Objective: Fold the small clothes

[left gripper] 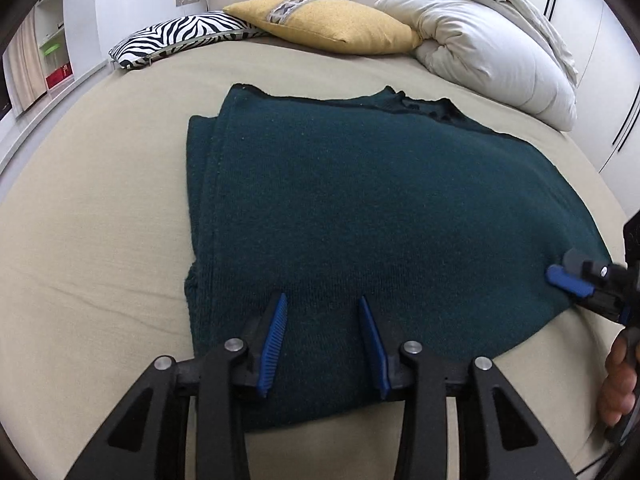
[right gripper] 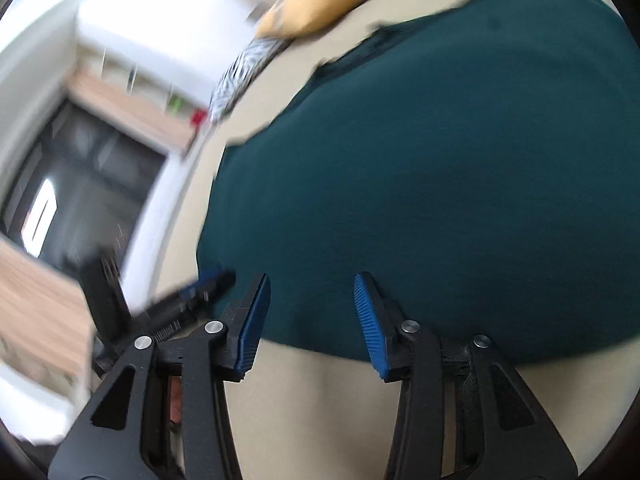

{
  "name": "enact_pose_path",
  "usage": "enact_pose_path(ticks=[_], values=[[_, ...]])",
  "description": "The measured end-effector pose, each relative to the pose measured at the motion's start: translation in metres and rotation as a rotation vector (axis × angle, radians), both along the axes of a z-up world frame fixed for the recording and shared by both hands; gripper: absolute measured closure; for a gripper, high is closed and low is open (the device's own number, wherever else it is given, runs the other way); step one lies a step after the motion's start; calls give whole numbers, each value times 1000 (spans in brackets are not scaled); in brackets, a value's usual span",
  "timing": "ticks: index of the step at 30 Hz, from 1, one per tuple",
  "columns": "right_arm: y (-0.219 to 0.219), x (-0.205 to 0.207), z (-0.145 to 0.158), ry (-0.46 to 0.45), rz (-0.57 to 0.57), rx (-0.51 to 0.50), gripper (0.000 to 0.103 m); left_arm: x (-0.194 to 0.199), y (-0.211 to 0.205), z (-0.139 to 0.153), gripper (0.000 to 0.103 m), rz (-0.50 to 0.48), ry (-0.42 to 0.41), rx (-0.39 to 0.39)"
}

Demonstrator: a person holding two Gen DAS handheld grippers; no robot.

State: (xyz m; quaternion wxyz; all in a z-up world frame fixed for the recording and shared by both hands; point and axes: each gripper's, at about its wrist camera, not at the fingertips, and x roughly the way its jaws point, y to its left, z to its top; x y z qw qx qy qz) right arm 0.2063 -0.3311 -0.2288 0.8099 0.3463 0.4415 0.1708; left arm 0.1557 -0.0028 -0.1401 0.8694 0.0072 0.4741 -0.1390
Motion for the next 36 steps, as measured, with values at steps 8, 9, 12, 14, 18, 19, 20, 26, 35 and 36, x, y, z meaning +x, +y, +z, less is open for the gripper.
enact_pose_path(ticks=[8,9,12,14,18,19,20,26,35,36], values=[[-146,-65,2,-8,-361,82,66,-4,-2,-4,62,-3,-6,-6],[-159,-72,2,-11,-400,87,66,-4,-2,-4,62,-4,-7,-7],[-188,-95,6,-7,-507,82,64,-4,-1,-5,62,-6,-11,-11],[-194,-112,20,-11,-551,2,62,-5,0,-6,62,-5,-13,-16],[-191,-136,47,-37,-591,-87,60,-8,9,-1,62,14,-8,-94],[-186,-137,51,-44,-584,-92,59,-10,16,2,62,30,6,-143],[-168,-133,57,-57,-567,-96,55,-13,26,6,60,51,11,-194],[-104,-101,89,-117,-365,-62,39,-16,90,18,39,221,1,-396],[-24,-49,74,-83,-128,79,39,31,99,-20,39,202,211,-598],[-20,-46,72,-80,-112,88,39,33,99,-22,40,198,219,-612]])
